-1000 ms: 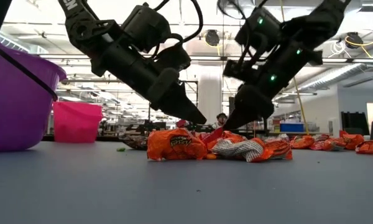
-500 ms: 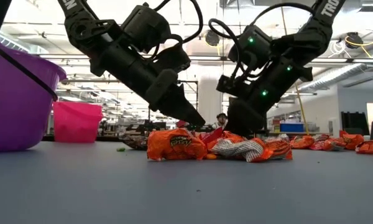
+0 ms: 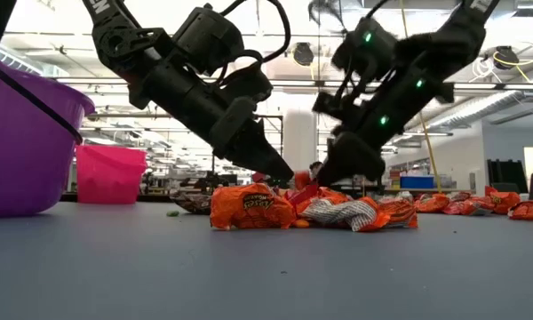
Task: Organize candy in baskets
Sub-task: Put the orange chocolate into the pink bucket
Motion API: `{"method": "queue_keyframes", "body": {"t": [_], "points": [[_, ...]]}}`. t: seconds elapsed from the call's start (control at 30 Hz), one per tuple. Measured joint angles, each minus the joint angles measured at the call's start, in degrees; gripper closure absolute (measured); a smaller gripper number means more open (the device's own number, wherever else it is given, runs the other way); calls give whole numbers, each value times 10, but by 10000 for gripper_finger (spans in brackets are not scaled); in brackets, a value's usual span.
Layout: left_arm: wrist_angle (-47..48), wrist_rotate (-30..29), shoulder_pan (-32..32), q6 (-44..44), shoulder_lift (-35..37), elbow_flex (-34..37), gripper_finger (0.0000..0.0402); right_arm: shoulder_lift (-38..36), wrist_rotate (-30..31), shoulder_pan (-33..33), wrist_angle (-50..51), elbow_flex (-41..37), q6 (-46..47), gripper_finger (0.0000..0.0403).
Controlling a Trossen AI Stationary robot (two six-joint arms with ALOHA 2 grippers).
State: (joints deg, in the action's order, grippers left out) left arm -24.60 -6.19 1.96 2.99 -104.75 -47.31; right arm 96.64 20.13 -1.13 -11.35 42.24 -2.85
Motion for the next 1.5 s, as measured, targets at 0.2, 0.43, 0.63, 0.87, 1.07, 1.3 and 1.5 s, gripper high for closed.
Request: {"method": "queue_keyframes", "body": {"t": [0.2, 0.43, 0.63, 0.87, 1.07, 1.3, 1.5], "points": [[-7, -3, -2, 42, 0, 0, 242, -38, 40, -46, 0, 0, -36, 402], [-23, -3, -3, 80, 0, 0, 242, -41, 38, -66, -5, 0, -45, 402], [-57, -3, -9, 82, 0, 0, 245, -41, 37, -72, -19, 1, -53, 403], [-53, 4, -8, 55, 0, 0, 322, -41, 19, -72, -25, 1, -25, 403], [-46, 12, -8, 36, 0, 0, 360, -40, 5, -72, -39, 0, 7, 387], [-5, 12, -8, 35, 21, 0, 354, -76, 5, -80, -16, 1, 4, 308], [88, -28, -7, 20, 95, 0, 353, -153, -8, -93, 49, 2, 22, 252]]}}
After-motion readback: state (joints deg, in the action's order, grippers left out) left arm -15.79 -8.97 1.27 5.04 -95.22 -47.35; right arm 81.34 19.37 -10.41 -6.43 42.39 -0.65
